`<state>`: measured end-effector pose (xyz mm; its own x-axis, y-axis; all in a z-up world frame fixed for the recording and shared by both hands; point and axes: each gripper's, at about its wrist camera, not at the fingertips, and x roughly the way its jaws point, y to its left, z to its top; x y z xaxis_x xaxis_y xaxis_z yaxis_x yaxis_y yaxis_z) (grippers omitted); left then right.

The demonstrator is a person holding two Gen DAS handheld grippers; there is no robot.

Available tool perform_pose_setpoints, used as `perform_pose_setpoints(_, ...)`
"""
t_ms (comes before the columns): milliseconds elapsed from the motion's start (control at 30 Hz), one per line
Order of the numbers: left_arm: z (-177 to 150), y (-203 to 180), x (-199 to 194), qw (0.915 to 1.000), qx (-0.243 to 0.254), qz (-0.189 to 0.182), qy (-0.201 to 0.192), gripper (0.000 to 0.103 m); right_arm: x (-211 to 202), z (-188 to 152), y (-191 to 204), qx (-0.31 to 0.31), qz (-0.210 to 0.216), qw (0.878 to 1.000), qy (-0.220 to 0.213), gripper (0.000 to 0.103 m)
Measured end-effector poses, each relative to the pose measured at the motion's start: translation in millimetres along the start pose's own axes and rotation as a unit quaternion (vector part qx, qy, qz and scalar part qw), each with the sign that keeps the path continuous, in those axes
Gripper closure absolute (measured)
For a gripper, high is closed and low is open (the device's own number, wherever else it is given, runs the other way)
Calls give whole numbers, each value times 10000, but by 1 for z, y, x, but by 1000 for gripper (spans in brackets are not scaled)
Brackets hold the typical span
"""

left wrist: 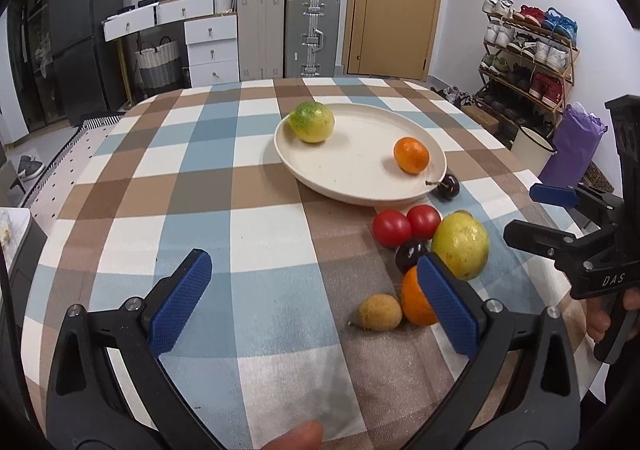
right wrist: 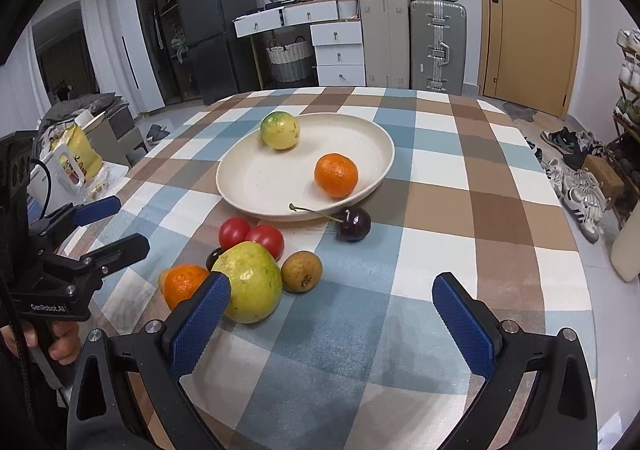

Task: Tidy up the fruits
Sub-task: 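Grasp the large pomelo with the right tool while the left tool grasps the brown kiwi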

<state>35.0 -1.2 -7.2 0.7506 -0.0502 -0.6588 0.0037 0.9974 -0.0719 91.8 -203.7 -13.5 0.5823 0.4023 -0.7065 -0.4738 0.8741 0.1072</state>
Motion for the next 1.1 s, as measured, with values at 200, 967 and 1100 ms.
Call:
perform_pose_setpoints(200,-6,-4,2,9999,83,-18,85,1,3,-2,8,-10,116,9999,31,0)
perform_pose_setpoints(967,-11,1,18,9977,147,-317,582,2,27,-11,19,147,507,9981,313,4)
perform_pose_setpoints(1100,-14,-3,21,9973,273,-300,613,2,32,-12,16,313,624,9968,384,13)
